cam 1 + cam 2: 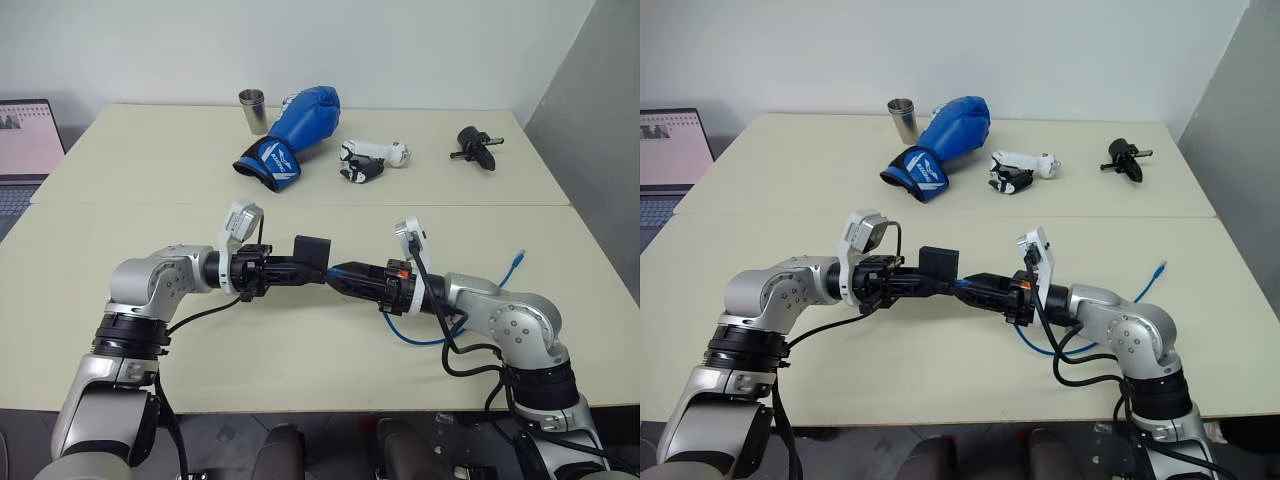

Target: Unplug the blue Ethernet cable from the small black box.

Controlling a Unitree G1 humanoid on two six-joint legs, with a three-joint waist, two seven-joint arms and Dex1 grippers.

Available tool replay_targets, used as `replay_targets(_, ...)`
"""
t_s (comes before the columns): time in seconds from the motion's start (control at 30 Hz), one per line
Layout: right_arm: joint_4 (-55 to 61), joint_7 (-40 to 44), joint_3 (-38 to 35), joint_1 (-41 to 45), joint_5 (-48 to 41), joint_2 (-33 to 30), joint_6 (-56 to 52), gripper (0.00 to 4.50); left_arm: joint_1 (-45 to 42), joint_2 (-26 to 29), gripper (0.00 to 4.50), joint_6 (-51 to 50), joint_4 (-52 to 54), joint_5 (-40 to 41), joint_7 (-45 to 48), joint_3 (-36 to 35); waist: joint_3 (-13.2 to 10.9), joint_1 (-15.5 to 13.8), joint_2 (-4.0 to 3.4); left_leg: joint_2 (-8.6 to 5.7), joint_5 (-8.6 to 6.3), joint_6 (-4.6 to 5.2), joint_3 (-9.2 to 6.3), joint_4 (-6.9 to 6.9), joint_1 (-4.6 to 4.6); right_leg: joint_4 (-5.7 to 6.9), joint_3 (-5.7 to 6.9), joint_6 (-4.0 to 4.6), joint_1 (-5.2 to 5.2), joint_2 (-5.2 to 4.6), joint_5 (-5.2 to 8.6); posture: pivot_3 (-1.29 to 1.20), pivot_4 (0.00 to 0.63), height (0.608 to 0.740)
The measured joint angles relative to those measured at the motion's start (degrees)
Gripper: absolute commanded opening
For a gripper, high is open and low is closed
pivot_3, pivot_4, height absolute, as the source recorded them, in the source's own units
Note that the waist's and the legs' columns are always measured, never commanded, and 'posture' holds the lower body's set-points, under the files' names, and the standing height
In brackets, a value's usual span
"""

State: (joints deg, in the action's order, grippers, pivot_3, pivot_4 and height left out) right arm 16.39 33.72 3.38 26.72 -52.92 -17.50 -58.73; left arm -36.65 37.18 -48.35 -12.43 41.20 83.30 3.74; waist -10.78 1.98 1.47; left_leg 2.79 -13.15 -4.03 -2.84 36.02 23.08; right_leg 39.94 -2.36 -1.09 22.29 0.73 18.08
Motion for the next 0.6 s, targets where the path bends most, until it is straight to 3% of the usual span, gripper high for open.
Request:
replay_targets(0.33, -0.4, 0.45, -0.15, 0.41, -0.2, -0.03, -0.6, 2.16, 0.2, 0.0, 0.78, 0.01, -0.11, -0.12, 0.03, 0.0, 0.0, 0.0, 0.0, 0.0, 0.0, 0.0, 0.0, 0.0, 0.0, 0.0, 0.0, 0.0, 0.0, 0.0, 0.0, 0.0, 0.15, 0.74)
replay_targets(0.6, -0.43, 0.95, -0.18, 0.58, -0.22, -0.06, -0.65, 0.76, 0.55, 0.0, 0.78, 0.01, -0.11, -0.14, 0.06, 0.0, 0.0, 0.0, 0.0, 0.0, 0.0, 0.0, 0.0, 0.0, 0.0, 0.0, 0.0, 0.0, 0.0, 0.0, 0.0, 0.0, 0.15, 0.74)
